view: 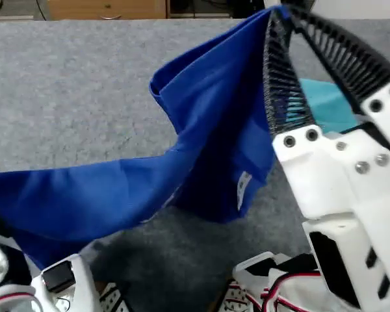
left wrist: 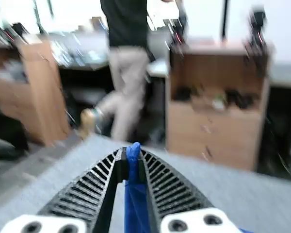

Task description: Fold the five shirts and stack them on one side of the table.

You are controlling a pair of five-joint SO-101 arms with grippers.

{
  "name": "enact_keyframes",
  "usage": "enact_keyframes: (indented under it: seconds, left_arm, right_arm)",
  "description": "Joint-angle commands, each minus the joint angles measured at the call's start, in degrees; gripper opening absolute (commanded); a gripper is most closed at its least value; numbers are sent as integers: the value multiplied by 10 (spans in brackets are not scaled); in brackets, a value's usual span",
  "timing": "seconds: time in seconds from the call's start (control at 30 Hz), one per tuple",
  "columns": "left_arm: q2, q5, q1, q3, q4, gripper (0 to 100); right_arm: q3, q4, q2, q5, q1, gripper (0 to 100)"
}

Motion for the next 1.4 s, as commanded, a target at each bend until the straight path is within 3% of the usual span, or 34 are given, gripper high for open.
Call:
enact_keyframes:
  seconds: [0.0,0.13,0.27,0.53,0.7,0.93,1.07,1.2,1.27,1.37]
  left_arm:
    - [-7,1,-75,5,-69,19]
    - [-11,48,-113,5,-76,19]
    - [-12,97,-113,0,-76,19]
    - [-40,128,-116,0,-80,19]
    - [-72,126,-114,4,-81,19]
    - [-79,126,-115,36,-90,19]
    - [-79,126,-115,62,-91,19]
    - [-73,128,-112,134,-94,19]
    - [-69,128,-111,220,-135,19]
    - [-59,127,-111,381,-280,19]
  right_arm:
    - [7,-98,4,-6,-2,1]
    - [37,-226,10,-6,-2,2]
    - [69,-277,7,-2,-29,2]
    - [69,-189,0,34,-173,2]
    - [70,-170,-33,33,-221,2]
    - [74,-93,-75,-8,-223,2]
    - [103,-25,-67,-83,-220,2]
    - [175,-21,-51,-101,-164,2]
    - [227,-60,-34,-114,-128,2]
    - [315,-138,0,-145,-57,2]
